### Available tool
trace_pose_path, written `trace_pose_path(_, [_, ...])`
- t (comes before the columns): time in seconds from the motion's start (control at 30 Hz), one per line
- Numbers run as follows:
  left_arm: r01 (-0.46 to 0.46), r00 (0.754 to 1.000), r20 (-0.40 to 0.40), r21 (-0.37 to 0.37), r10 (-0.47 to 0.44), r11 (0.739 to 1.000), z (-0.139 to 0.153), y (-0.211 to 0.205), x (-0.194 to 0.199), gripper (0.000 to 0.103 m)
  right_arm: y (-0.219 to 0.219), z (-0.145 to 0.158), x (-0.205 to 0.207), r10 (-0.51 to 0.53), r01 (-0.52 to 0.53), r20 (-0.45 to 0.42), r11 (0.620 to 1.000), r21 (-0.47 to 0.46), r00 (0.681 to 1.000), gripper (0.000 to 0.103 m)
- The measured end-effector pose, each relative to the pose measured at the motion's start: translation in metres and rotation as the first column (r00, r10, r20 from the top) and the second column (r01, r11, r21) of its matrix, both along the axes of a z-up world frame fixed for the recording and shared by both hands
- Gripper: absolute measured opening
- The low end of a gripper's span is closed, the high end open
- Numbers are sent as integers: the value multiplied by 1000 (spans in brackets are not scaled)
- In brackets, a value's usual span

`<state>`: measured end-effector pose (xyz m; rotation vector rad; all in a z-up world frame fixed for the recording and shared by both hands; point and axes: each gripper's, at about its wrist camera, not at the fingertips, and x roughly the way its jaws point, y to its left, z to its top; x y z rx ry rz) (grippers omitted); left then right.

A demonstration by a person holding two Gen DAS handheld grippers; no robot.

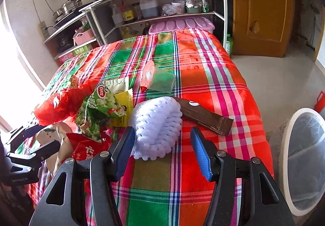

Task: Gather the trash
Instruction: 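Grasp the second foam net with the right tool while the left grasps the paper bag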

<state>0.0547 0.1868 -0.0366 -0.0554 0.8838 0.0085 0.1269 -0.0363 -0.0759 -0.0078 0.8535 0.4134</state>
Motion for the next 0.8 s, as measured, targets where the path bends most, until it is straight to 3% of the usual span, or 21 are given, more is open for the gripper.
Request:
trace_pose_path(0.2, [24, 1000, 4, -49, -24, 999, -2, -2, 1, 84, 5, -2, 1, -2, 2, 11, 1000, -16, 1000, 58])
trace_pose_path(0.3, [41, 999, 9, -58, -41, 997, -1, -5, 0, 75, 9, -2, 0, 8, -8, 26, 1000, -30, 1000, 56])
trace_pose_path(0.37, [48, 999, 9, -65, -47, 997, 0, -6, -1, 71, 11, -3, -2, 16, -15, 29, 999, -31, 999, 45])
trace_pose_path(0.57, [87, 996, 8, -99, -87, 991, 2, -11, -3, 47, 16, -2, -9, 29, -26, 55, 998, -55, 998, 35])
trace_pose_path(0.63, [105, 994, 8, -107, -105, 989, 3, -13, -2, 36, 16, -2, -11, 29, -25, 61, 998, -57, 998, 33])
trace_pose_path(0.8, [99, 995, 19, -118, -97, 988, 5, -15, -3, 24, 14, -1, -14, 26, -23, 65, 999, -48, 998, 30])
